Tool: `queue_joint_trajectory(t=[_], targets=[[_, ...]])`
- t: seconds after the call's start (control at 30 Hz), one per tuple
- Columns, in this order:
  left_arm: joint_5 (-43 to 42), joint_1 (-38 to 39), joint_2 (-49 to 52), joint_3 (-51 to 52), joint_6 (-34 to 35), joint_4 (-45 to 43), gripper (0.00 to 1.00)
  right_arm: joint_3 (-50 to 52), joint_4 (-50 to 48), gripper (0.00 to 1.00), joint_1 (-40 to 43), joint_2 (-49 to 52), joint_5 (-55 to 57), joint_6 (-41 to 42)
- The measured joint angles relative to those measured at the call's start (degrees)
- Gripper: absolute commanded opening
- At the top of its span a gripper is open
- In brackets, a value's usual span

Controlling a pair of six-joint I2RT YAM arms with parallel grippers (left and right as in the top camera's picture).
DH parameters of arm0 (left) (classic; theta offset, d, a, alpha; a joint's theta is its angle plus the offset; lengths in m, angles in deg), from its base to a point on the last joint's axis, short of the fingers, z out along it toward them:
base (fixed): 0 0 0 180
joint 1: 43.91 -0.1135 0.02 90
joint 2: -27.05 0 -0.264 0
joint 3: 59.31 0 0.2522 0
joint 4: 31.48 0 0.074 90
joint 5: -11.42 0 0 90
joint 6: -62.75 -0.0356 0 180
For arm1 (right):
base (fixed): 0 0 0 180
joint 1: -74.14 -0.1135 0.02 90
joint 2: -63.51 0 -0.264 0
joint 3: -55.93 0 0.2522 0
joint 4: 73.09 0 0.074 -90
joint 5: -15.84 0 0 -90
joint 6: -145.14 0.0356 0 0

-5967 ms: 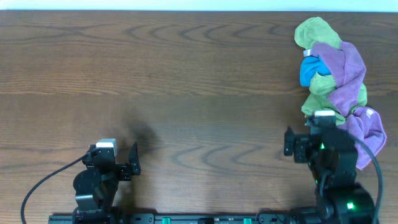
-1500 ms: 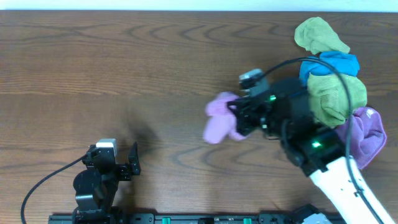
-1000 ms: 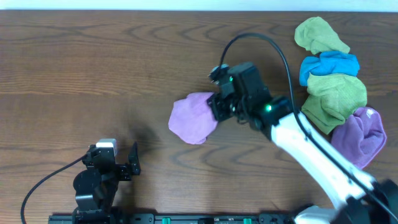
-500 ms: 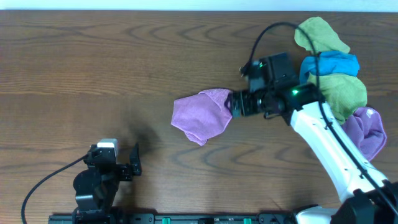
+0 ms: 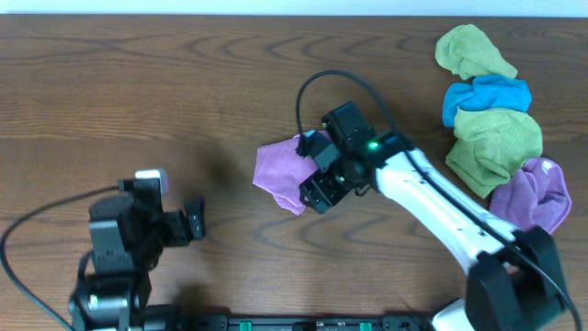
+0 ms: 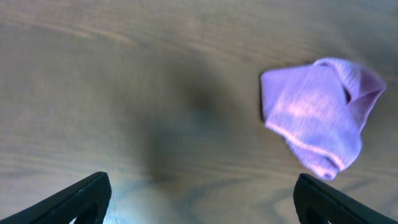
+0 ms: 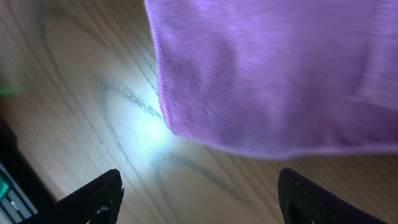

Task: Fold the cloth
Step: 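Lower the purple cloth onto the open table center with the right gripper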

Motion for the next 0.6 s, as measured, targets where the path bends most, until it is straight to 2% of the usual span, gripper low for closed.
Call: queue_joint_trajectory(t=[0.1, 0.23, 0.47, 0.6], targets=[[-1.2, 0.0, 5.3, -3.9, 1.3, -1.4, 0.95, 0.0, -1.2, 0.77, -2.8, 1.7, 1.1, -0.4], [-1.9, 0.0, 9.0, -4.2, 4.8, -2.9, 0.95, 0.0, -2.3, 0.75, -6.0, 2.8, 4.2, -0.6], [-2.9, 0.0, 10.3, -4.2, 10.6, -2.8, 0.95, 0.0, -5.3, 0.73, -7.5, 6.0, 9.7, -0.2], [-4.0, 0.0, 10.3, -4.2, 11.5, -2.8, 0.95, 0.0, -6.5, 0.68, -7.6, 7.9, 10.7, 0.2]])
